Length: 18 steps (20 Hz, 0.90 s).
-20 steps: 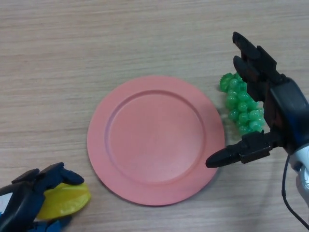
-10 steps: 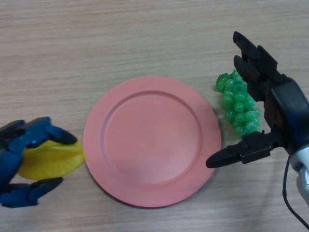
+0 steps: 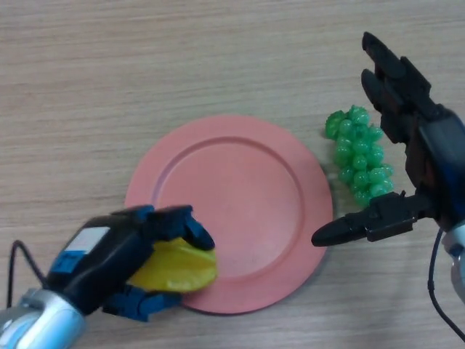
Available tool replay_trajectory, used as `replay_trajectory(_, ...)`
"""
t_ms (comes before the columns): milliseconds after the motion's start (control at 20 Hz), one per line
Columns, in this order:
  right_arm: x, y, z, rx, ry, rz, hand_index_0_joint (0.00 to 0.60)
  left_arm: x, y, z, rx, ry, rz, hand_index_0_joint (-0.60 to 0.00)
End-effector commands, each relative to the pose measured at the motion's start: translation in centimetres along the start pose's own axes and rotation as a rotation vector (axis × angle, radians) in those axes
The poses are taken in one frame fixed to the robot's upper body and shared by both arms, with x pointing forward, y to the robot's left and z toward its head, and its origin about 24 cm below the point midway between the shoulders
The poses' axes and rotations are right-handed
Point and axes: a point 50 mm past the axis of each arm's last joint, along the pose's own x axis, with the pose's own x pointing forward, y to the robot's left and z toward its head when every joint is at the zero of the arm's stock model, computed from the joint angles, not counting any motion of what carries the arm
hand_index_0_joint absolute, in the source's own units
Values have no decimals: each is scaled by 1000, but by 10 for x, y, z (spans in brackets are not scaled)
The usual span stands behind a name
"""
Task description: Pick up the yellow starfruit and place it on the plate
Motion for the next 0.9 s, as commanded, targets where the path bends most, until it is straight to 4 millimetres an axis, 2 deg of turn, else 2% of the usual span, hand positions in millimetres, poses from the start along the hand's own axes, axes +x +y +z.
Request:
replay_trajectory(50, -1, -11, 28, -23, -184, -49, 0, 7, 22, 10, 114, -107, 173, -600)
replay_trajectory(200, -1, -12, 29, -9, -197, -62, 0, 27, 18, 9, 128, -137, 219, -600)
replay_trajectory(550, -4, -16, 26, -2, -189, -73, 0, 49, 15, 10, 86, -137, 261, -600)
replay_trajectory(600, -5, -16, 26, -14, -184, -71, 0, 49, 18, 11, -35, -127, 297, -550)
replay_trajectory(650, -5, -16, 26, -15, -185, -72, 0, 49, 18, 11, -37, -126, 298, -450)
replay_trajectory(700, -4, -16, 26, -16, -185, -72, 0, 49, 19, 11, -45, -125, 301, -299)
replay_trajectory(750, -4, -16, 26, -16, -185, -72, 0, 49, 19, 11, -53, -125, 306, -199)
replay_trajectory(800, -3, -16, 26, -21, -188, -73, 0, 48, 24, 12, -71, -132, 334, -57)
replay_trajectory(850, -2, -16, 26, -25, -188, -72, 0, 48, 28, 13, -75, -139, 357, 0)
replay_trajectory(900, -2, -16, 25, -28, -182, -65, 0, 47, 38, 14, -70, -155, 410, 0)
